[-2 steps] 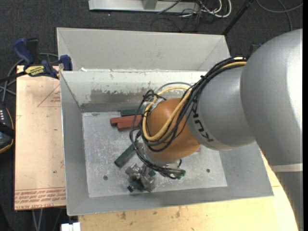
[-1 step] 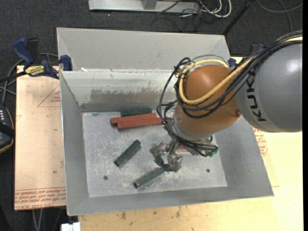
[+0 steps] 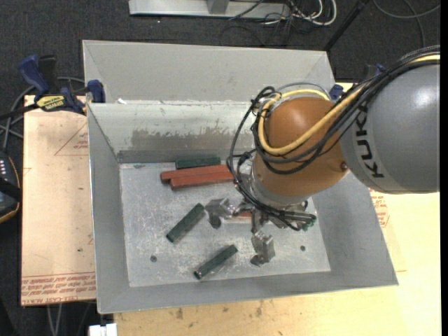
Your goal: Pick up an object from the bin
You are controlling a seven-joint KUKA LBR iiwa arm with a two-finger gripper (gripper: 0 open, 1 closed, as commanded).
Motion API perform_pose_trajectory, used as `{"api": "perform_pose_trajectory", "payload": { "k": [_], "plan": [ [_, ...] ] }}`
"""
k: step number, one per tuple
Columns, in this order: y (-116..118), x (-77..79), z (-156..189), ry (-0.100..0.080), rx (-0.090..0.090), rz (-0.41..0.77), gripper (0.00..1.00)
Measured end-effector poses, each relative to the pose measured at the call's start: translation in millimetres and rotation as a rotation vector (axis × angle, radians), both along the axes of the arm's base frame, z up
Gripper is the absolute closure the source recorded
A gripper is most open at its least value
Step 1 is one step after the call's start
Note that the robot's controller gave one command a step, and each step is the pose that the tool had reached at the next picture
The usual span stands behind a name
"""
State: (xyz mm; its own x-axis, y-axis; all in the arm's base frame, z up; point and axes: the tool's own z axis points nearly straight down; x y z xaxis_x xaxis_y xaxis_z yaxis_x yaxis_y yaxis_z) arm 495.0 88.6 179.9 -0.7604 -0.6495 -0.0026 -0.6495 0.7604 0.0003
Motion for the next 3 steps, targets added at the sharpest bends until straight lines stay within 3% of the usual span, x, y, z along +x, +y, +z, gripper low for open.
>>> {"api": "perform_pose_trajectory", "payload": {
  "k": [1,2,3],
  "plan": [
    [-9,-9.1,-109,-0.016,0.001,0.167,0.0],
    [-8,-13.4,-110,-0.002,0.0,0.165,1.0],
    [-29,-15.9,-93,0.0,0.0,0.16,1.0]
  ]
}}
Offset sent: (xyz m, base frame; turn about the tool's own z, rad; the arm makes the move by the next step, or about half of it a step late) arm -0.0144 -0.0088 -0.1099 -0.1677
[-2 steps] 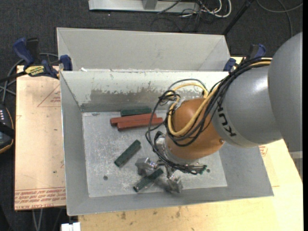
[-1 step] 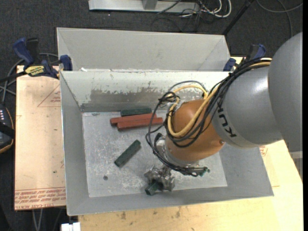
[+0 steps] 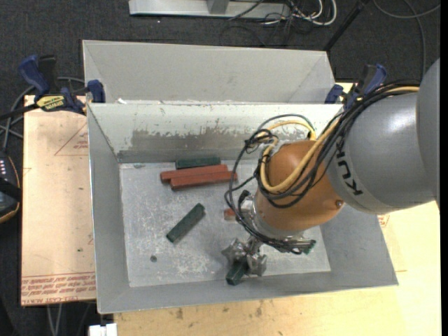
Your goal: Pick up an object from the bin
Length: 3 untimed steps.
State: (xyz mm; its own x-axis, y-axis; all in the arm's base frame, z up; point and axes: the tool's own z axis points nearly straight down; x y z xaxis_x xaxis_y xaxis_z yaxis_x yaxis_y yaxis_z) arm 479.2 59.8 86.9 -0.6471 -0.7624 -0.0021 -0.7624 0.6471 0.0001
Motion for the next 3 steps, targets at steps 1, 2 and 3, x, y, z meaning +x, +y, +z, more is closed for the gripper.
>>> {"api": "perform_pose_trajectory", "payload": {
  "k": [1,2,3],
  "plan": [
    [-2,2.1,51,-0.005,0.001,-0.002,1.0],
    [-1,5.2,94,-0.005,0.001,-0.006,1.0],
    [-20,18.8,134,-0.006,0.0,-0.074,1.0]
  ]
}}
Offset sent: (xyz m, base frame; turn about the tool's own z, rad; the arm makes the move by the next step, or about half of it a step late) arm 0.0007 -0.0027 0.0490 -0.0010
